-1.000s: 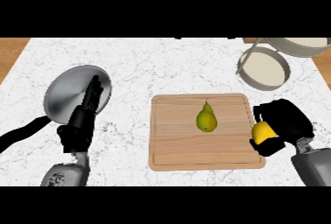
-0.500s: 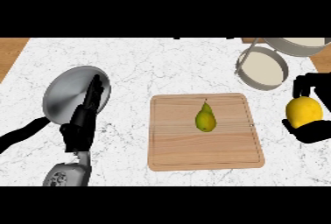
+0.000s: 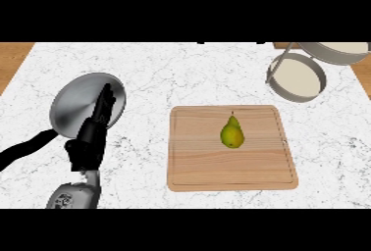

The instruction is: Pick the lemon from the cutting board and place it in the tiered basket

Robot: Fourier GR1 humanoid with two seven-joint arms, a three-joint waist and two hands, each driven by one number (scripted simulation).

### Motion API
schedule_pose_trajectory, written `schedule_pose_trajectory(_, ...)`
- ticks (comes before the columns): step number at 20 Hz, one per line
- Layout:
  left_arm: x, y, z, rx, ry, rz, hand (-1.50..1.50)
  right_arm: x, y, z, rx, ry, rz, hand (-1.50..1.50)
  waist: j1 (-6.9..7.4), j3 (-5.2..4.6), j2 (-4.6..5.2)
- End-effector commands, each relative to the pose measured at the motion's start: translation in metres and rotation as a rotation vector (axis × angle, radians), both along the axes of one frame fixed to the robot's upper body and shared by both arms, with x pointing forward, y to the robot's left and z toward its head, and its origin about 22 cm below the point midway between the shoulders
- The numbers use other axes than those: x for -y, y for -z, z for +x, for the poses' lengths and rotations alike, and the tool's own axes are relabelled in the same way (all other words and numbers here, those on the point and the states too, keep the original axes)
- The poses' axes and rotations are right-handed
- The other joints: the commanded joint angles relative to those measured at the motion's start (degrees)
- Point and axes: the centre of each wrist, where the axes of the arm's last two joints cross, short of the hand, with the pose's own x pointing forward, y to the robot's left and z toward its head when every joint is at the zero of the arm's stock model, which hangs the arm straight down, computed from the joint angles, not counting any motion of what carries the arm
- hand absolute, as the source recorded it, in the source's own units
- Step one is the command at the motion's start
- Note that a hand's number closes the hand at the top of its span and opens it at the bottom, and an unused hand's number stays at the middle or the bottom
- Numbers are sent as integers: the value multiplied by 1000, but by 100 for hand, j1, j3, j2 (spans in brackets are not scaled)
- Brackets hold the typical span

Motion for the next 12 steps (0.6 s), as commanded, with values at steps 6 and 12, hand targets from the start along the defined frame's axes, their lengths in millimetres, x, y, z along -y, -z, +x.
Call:
schedule_pose_trajectory(6, 6, -1, 6, 12, 11, 16, 0, 0, -27, 48, -29, -8, 241, 150, 64, 3, 26)
schedule_pose_trajectory(12, 6, -5, -1, 12, 37, 12, 0, -1, -19, 75, 1, 37, 212, 150, 81, 5, 31)
